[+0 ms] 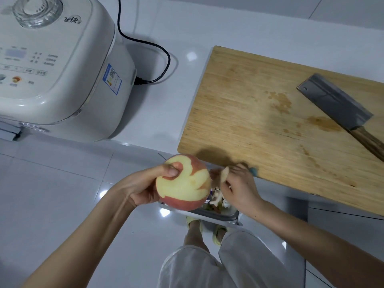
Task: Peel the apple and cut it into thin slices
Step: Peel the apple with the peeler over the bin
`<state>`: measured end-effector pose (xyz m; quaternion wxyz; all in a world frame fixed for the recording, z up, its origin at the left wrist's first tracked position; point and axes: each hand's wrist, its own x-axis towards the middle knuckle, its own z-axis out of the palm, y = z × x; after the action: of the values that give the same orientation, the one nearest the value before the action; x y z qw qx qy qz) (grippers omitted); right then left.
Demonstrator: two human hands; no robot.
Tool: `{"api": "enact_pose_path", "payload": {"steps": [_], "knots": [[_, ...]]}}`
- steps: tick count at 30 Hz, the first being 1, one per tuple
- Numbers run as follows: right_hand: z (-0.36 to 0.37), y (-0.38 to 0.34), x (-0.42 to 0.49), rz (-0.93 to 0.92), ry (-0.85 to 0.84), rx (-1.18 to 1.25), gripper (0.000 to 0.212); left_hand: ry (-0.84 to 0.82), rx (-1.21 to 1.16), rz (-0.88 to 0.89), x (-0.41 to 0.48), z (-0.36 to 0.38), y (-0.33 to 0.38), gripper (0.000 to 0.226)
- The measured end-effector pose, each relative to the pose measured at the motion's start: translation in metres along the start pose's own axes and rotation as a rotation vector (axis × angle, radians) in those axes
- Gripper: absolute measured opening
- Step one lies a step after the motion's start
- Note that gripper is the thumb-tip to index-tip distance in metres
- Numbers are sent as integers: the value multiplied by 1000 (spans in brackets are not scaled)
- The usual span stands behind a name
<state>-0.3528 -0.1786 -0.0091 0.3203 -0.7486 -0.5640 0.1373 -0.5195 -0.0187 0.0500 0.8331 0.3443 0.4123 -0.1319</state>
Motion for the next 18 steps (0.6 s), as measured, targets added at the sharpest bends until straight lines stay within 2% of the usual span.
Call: {"api": "enact_pose_path", "payload": {"steps": [4,7,9,10,12,14,16,18], "knots": [[7,-8,-4,246,-258,52,26,-24,92,14,1,4,7,72],[4,-2,-4,420,-434,176,39,9,205,-6,4,-2,3,69],[-3,-7,-4,478,-474,242,41,50,225,-17,6,-3,0,71],[-7,-10,-5,481,-435,231,40,65,223,-23,7,-4,-1,72],[-17,-20,-5,397,-201,179,34,88,204,-43,10,-3,-4,73],[-27,-32,2,151,43,139,26,107,177,-58,12,-2,-5,70],[-25,-38,9,-102,111,21,24,104,166,-59,15,1,-7,63],[-18,-38,15,-244,103,-94,26,89,164,-59,16,3,-8,61]]}}
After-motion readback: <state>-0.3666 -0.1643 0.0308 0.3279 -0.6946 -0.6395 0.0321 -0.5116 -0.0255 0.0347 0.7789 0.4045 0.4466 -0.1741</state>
